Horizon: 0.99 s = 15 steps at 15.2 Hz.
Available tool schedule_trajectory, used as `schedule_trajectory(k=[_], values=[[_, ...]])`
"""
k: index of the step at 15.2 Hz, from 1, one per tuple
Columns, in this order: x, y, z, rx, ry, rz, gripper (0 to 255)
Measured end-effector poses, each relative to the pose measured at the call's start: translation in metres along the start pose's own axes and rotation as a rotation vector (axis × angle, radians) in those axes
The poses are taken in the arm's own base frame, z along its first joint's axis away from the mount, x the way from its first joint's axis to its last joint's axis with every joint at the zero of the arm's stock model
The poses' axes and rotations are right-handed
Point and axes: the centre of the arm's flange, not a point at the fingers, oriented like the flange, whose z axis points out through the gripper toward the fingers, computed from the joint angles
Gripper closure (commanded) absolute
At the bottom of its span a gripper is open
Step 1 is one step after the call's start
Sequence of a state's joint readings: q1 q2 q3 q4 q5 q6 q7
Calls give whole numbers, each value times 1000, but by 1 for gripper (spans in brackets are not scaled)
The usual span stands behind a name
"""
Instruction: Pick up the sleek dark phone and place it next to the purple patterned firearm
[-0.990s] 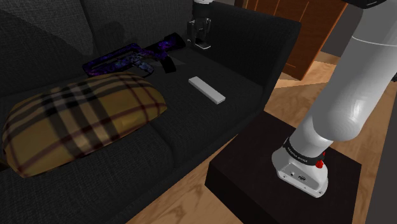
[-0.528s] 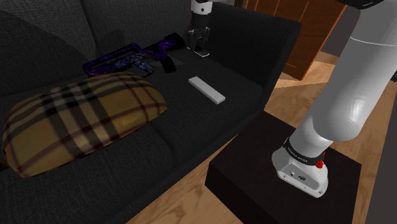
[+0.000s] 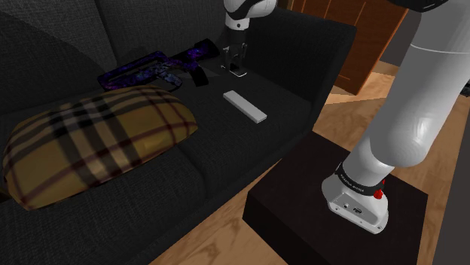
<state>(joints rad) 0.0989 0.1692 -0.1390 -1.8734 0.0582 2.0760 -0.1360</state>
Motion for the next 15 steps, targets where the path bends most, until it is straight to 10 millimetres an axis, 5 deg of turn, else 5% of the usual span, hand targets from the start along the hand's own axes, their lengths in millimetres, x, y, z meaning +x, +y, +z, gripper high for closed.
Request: schedule_trajectory(k=[10, 15], values=[[-2, 2, 53, 0, 0, 0, 255], [-3, 2, 60, 0, 0, 0, 255]])
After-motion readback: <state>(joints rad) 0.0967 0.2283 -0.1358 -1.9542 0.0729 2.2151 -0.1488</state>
